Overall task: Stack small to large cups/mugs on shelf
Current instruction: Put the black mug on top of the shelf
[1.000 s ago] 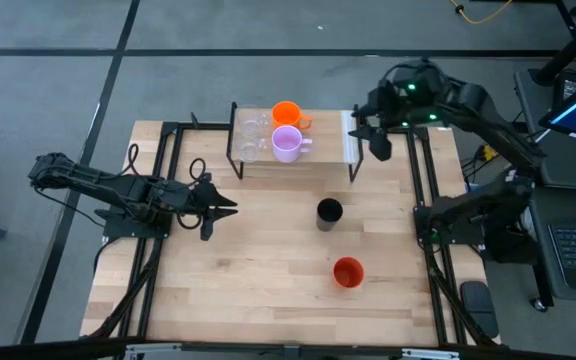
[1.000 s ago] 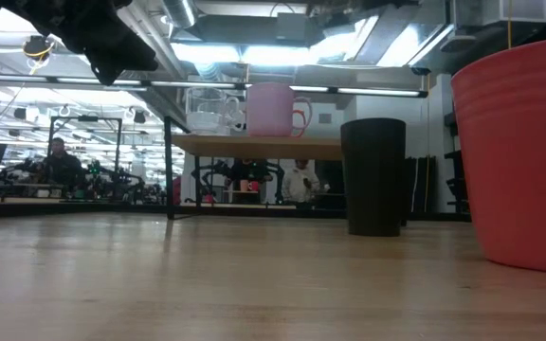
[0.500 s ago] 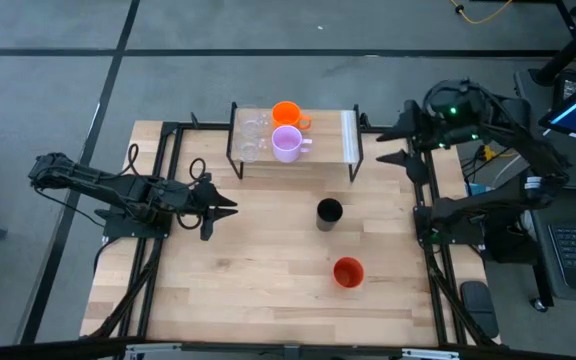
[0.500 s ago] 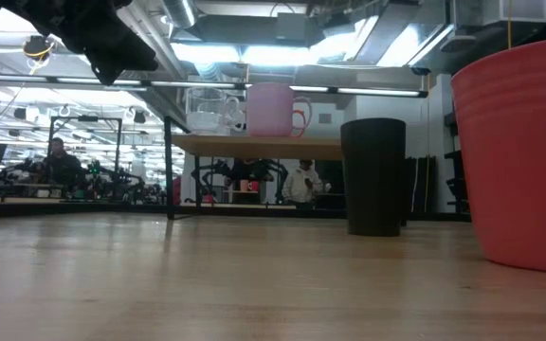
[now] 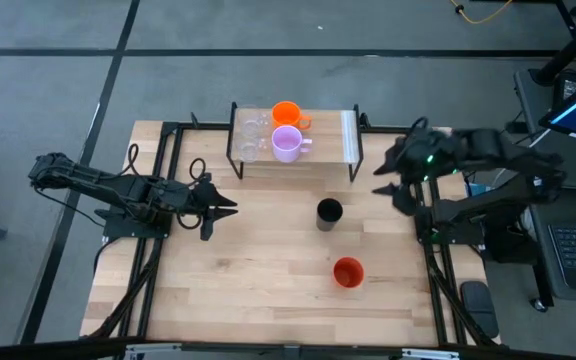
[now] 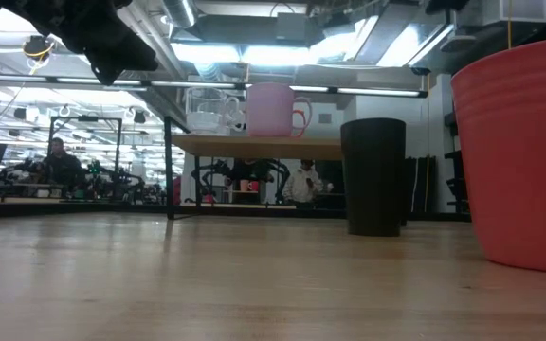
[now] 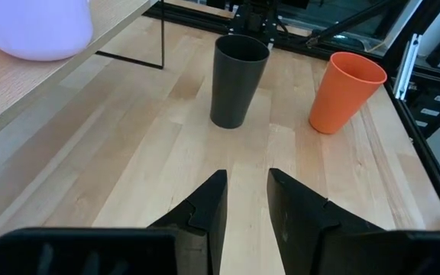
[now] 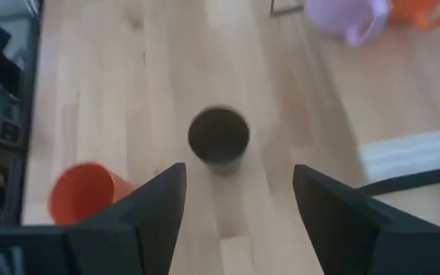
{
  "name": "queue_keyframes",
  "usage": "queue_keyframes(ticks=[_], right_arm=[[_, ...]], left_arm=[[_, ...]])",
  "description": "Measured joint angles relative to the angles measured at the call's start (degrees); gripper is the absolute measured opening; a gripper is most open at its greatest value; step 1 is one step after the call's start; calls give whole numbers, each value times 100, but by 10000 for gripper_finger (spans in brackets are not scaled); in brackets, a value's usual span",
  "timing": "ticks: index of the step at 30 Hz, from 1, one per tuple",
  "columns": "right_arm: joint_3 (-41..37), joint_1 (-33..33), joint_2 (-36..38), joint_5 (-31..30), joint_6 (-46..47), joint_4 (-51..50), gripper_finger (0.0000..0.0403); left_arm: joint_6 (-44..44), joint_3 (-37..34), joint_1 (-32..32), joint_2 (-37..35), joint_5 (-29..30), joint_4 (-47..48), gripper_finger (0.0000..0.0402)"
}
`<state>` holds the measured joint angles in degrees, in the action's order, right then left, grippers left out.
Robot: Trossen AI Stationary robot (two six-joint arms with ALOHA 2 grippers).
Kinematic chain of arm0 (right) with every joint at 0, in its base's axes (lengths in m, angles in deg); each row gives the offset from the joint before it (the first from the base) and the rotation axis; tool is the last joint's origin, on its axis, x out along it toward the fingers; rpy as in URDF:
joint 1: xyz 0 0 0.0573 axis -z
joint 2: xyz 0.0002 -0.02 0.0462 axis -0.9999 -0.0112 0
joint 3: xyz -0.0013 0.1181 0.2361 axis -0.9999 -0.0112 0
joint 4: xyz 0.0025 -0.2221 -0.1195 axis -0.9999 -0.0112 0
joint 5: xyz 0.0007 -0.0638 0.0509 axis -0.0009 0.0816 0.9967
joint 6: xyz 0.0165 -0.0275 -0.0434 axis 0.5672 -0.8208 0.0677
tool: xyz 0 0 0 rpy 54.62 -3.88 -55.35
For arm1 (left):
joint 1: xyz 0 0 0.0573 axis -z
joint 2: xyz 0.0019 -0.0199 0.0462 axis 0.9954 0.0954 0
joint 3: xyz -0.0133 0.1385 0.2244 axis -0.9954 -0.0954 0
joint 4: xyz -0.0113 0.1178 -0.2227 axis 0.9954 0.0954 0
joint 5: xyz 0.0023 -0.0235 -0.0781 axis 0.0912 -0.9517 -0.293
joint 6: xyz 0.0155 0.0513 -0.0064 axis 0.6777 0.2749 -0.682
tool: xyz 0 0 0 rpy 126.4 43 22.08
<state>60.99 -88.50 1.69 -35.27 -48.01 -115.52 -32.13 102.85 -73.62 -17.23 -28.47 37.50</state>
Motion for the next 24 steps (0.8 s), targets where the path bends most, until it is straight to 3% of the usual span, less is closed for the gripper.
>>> queue_keyframes(ticks=[6,10,19,24], right_arm=[[-1408,-458,147,-22,104,1187,244],[-1895,-483,26,20,90,1871,244],[-2222,-481,-560,796,172,3081,244],[-2047,-483,-1052,905,-969,3011,244]], left_arm=[[1,0,-1,1,-1,0,89],[1,2,1,0,1,-1,89],[1,0,1,-1,1,-3,89],[1,0,1,-2,1,-4,89]])
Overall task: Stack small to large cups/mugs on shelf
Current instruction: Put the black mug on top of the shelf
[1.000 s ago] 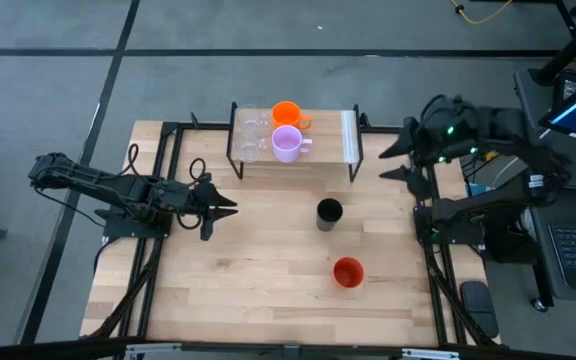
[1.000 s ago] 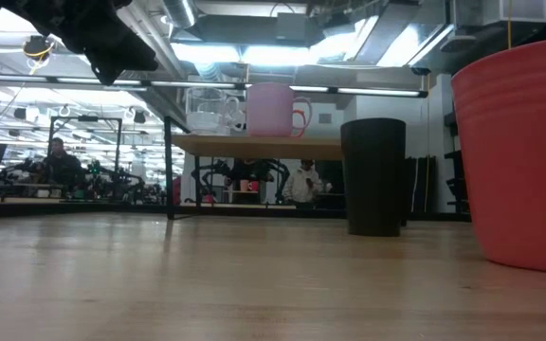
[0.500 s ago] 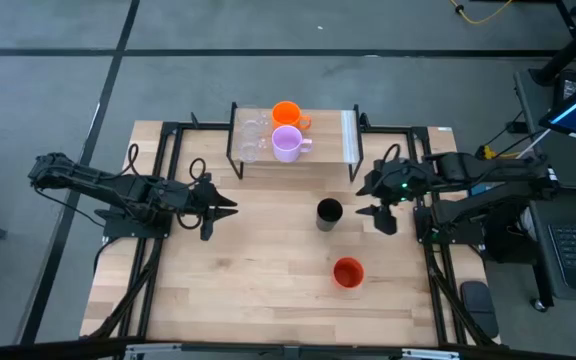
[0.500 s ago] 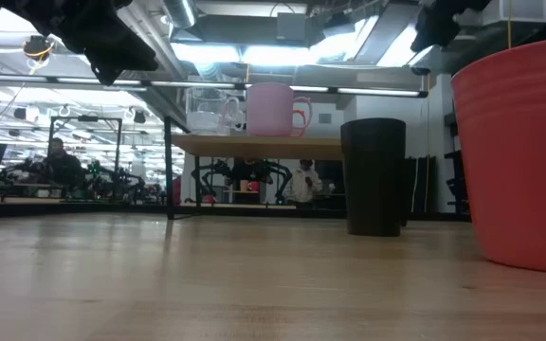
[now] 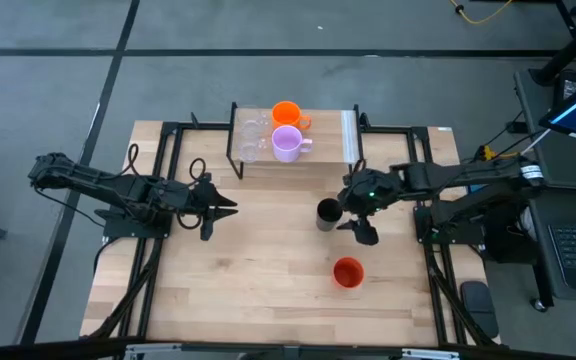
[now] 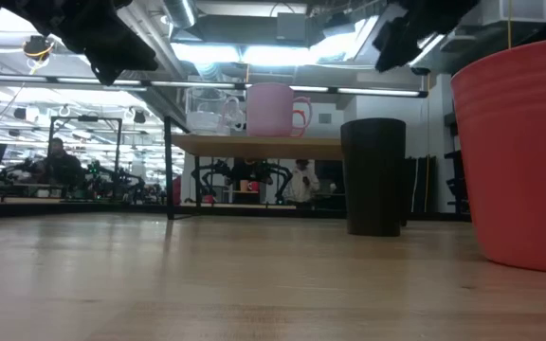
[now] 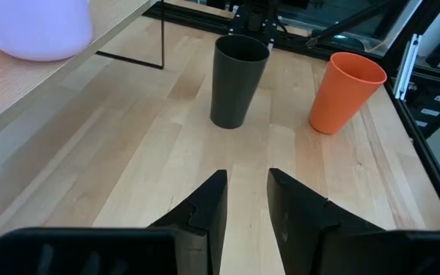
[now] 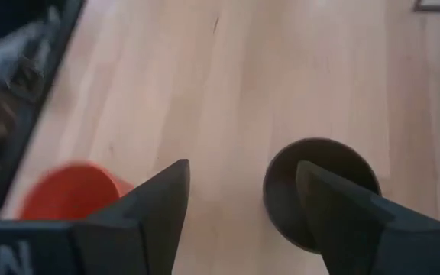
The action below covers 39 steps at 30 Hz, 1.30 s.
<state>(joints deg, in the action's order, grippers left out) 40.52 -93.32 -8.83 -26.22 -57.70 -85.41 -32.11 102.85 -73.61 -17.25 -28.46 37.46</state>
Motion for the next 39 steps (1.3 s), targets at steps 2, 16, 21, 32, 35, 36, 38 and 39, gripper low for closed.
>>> queue_keyframes(ticks=[2,16,21,32,35,36,38,39], right_arm=[[91,2,-197,0,-166,-123,244],[604,5,-1200,-541,-584,-813,244],[606,2,-1323,-542,-586,-879,244],[610,4,-1767,-719,-433,-947,244],[610,4,-1965,-730,-433,-902,244],[610,4,-2033,-731,-433,-899,244],[610,4,-2142,-729,-423,-872,244],[610,4,-2189,-731,-422,-868,244]], left_arm=[[0,0,0,2,0,0,89],[0,1,0,0,0,1,89],[0,2,-2,0,0,0,89],[0,0,-1,1,0,0,89],[0,2,0,2,0,0,89],[0,0,-1,2,0,2,89],[0,1,-2,2,0,1,89],[0,0,-1,2,0,2,89]])
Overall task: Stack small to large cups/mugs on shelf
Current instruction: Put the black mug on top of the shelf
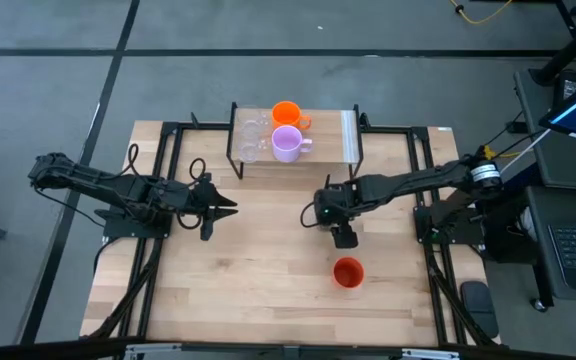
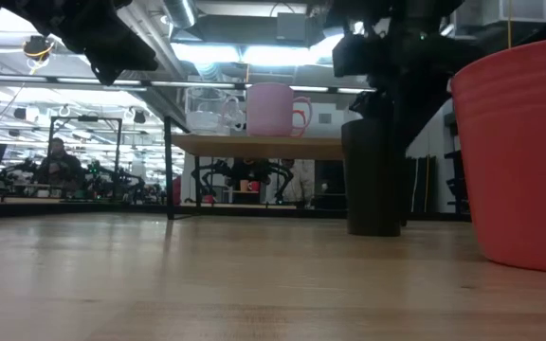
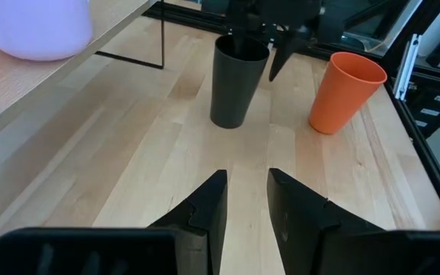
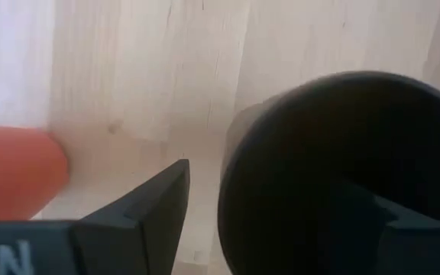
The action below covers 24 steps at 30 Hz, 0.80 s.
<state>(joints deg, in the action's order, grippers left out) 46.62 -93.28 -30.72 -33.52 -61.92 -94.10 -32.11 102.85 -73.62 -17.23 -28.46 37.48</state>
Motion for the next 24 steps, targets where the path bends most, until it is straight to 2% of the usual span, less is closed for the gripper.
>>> queue_keyframes(ticks=[8,12,16,19,22,24], right_arm=[[0,0,-195,-146,94,26,243],[0,0,-186,-156,142,105,220],[24,0,-179,-149,142,95,169],[88,0,-177,-139,137,83,111],[244,0,-177,-137,125,-70,35],[398,0,-177,-136,-8,-193,14]], left_arm=[[0,0,-1,0,0,0,89],[0,0,1,0,0,0,89],[0,2,-1,0,0,0,89],[0,0,-1,0,0,0,89],[0,0,0,-1,0,2,89],[8,1,0,0,0,1,89]])
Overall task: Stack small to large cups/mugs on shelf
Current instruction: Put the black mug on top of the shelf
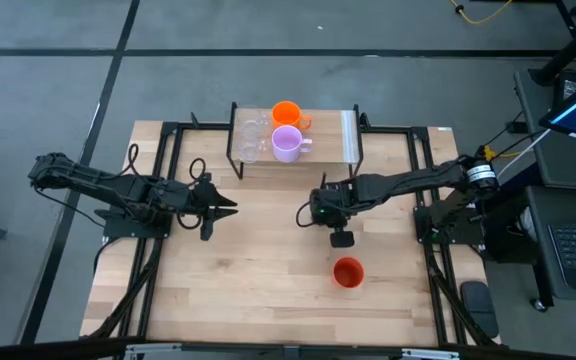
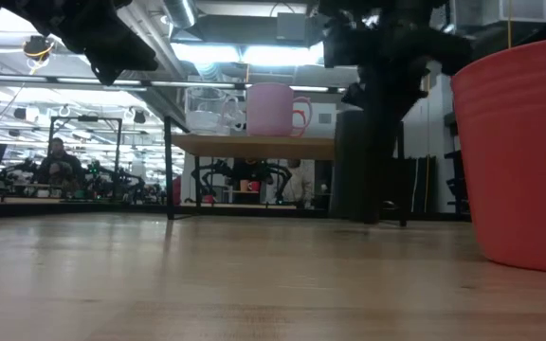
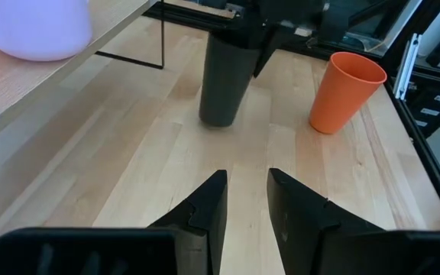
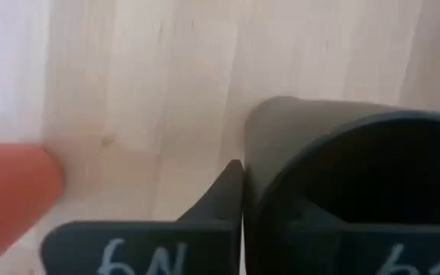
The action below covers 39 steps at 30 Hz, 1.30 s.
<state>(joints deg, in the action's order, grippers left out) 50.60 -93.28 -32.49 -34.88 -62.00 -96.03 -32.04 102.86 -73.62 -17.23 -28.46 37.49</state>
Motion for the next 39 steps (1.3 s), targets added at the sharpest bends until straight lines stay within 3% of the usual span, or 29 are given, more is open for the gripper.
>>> queue_keyframes(ticks=[9,14,18,25,31,39], right_arm=[[1915,-3,6,-433,-200,-2111,6],[3359,22,11,-1354,-355,-3278,6],[4331,414,13,-1927,-602,-3590,6],[5121,1923,-166,-1737,-1328,-3583,6],[5145,3199,-331,-692,-1542,-3587,6],[5136,3762,-676,-295,-1908,-3513,6]], left_arm=[[34,1,-1,0,-2,1,89],[34,0,1,-2,-2,3,89],[34,1,1,0,-2,3,89],[34,0,0,-1,-2,5,89],[36,-1,-1,0,-2,5,89],[31,0,1,-2,-2,3,89]])
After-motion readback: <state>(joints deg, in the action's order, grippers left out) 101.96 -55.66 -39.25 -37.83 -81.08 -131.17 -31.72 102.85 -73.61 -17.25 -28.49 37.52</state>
